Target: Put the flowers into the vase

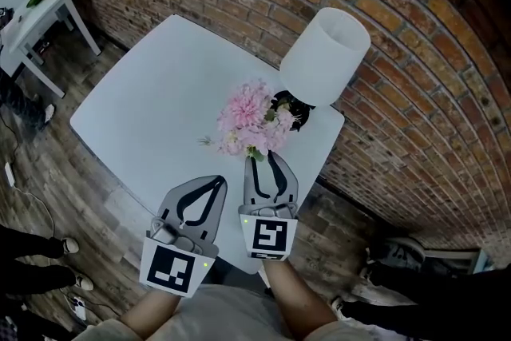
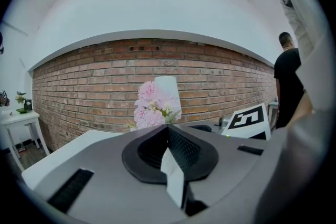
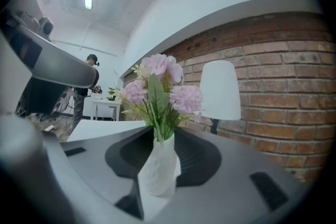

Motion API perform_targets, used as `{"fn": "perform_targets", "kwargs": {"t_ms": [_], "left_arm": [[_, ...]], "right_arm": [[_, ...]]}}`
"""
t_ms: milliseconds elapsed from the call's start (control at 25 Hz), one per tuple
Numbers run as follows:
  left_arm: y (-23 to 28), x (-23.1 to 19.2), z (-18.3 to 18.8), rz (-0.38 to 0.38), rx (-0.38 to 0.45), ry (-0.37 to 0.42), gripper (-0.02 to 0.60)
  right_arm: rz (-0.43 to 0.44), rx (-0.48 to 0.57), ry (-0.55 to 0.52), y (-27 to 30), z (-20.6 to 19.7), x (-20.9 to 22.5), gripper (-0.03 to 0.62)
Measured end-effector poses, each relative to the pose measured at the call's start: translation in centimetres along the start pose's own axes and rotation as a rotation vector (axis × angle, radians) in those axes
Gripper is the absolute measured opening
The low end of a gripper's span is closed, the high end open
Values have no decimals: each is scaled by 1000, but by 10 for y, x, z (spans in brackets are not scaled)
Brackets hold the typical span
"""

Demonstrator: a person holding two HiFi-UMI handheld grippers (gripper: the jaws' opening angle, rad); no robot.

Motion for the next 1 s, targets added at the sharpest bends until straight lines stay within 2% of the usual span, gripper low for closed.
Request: {"fn": "perform_targets", "kwargs": {"t_ms": [240, 480, 1000], "left_arm": [[-4, 2, 4, -7, 17, -4, 8], [-10, 5, 9, -11, 36, -6, 8], [-24, 5, 18, -7, 65, -13, 8]], "right_arm": [[-28, -14, 20, -11, 0, 3, 112], [-51, 27, 11, -26, 20, 8, 8], [14, 172, -63, -61, 101, -25, 6]]}}
Point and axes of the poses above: the fingertips, and each gripper's own axes: y forward along the fingers, x to its right, z out of its top, the point moved 4 cm from there along -y, backward along the fingers, and after that the axes turned 12 degrees about z, right-handed, at the moved point
